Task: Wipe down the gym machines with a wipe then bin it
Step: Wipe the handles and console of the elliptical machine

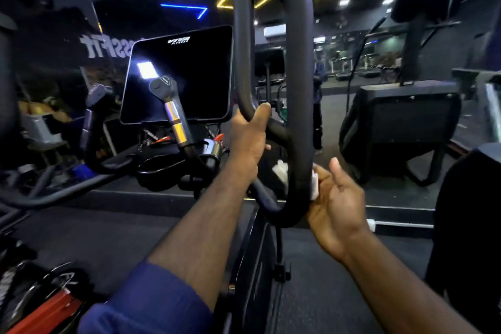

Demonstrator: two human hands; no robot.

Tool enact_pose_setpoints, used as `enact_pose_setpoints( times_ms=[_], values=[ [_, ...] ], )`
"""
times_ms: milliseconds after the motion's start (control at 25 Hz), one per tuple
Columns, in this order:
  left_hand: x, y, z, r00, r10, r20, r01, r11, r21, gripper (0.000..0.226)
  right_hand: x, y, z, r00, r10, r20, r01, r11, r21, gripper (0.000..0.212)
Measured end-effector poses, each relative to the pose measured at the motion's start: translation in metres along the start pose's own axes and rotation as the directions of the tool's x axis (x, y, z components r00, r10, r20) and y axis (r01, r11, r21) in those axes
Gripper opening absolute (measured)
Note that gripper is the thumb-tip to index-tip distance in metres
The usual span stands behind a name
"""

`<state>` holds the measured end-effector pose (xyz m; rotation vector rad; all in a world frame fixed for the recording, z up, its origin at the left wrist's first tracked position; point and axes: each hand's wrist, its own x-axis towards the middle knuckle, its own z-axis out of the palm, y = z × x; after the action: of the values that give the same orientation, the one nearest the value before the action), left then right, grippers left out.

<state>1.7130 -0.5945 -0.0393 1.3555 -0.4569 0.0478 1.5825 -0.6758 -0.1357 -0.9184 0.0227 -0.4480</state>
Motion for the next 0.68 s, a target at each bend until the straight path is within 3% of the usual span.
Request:
enact_pose_setpoints(
  times_ms=[120,360,480,560,680],
  values=[
    [-0.006,0.0,0.004,0.999,-0.019,-0.051,0.019,1.0,0.001,0.027,-0.007,0.011,-0.014,0.998,-0.06,0.003,0.059,0.993,0.103,0.042],
    [-0.022,0.008,0.012,0.984,-0.115,-0.135,0.121,0.992,0.036,0.027,-0.005,0.026,-0.039,0.977,-0.196,0.077,0.207,0.966,-0.158,0.046],
    [-0.027,0.013,0.015,0.977,-0.13,-0.17,0.144,0.987,0.075,0.025,-0.003,0.025,-0.024,0.967,-0.212,0.142,0.25,0.897,-0.365,0.039],
    [-0.029,0.015,0.018,0.973,-0.135,-0.187,0.154,0.984,0.092,0.023,0.001,0.019,-0.012,0.975,-0.175,0.138,0.217,0.892,-0.397,0.041],
    [-0.028,0.013,0.016,0.973,-0.135,-0.189,0.155,0.984,0.093,0.024,0.002,0.014,0.007,0.993,-0.119,0.023,0.121,0.946,-0.301,0.05]
  ],
)
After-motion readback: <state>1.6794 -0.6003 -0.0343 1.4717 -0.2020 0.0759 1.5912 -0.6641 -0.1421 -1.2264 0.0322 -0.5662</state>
